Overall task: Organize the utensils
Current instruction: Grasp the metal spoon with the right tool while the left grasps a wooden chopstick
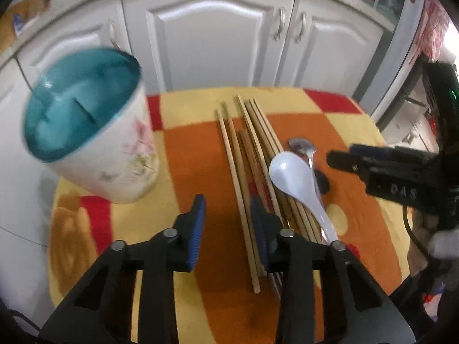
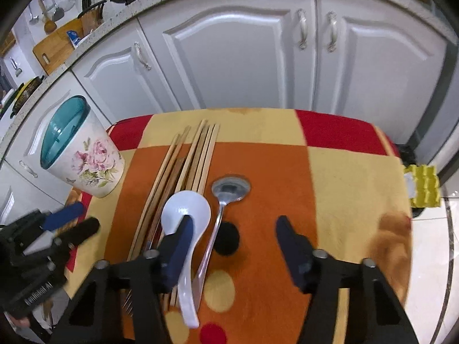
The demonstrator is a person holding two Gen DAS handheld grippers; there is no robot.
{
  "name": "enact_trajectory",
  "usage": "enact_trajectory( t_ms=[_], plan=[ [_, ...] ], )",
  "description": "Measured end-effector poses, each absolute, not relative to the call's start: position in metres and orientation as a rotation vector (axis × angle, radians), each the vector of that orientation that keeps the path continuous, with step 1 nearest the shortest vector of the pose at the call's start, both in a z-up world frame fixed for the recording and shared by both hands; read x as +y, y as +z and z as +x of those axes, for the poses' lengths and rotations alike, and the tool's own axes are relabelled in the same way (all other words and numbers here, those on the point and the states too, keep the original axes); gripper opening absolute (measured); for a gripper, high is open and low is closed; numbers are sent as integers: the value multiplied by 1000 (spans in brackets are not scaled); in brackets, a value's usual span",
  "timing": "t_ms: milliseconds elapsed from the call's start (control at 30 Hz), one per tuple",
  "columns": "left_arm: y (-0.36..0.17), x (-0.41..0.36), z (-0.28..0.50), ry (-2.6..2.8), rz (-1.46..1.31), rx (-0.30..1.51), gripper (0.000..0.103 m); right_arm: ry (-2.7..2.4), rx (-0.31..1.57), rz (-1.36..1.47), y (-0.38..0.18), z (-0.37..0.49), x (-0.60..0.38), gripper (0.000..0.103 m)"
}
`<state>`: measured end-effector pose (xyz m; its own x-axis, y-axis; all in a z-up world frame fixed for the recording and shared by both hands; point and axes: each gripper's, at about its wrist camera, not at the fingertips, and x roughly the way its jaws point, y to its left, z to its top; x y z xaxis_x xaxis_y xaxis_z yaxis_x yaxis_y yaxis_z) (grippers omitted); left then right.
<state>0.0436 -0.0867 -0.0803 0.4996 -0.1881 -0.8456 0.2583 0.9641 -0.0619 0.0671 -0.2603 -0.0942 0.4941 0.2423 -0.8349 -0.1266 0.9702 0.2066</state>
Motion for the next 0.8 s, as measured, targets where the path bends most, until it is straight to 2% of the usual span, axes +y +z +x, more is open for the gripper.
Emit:
enact_trajectory(
  t_ms=[133, 300, 367, 433, 533, 800],
  plan=[
    [-102, -87, 63, -259, 52, 1078, 25, 259, 1087, 152, -112, 90, -257, 35],
    [-114, -92, 77, -279, 34, 1101, 25, 272, 1143, 210, -134, 108, -253, 21],
    [-117, -94, 81, -286, 22, 1106, 21, 271, 1129, 226, -134, 111, -254, 12],
    [-117, -94, 85, -297, 7, 1109, 16, 278, 1129, 240, -136, 112, -256, 8],
    [-118, -93, 87, -305, -16, 1122, 7, 274, 1126, 240, -136, 108, -261, 6],
    [-117, -79, 60, -344, 4, 1151, 2, 302, 1164, 262, -137, 76, -277, 4]
  ],
)
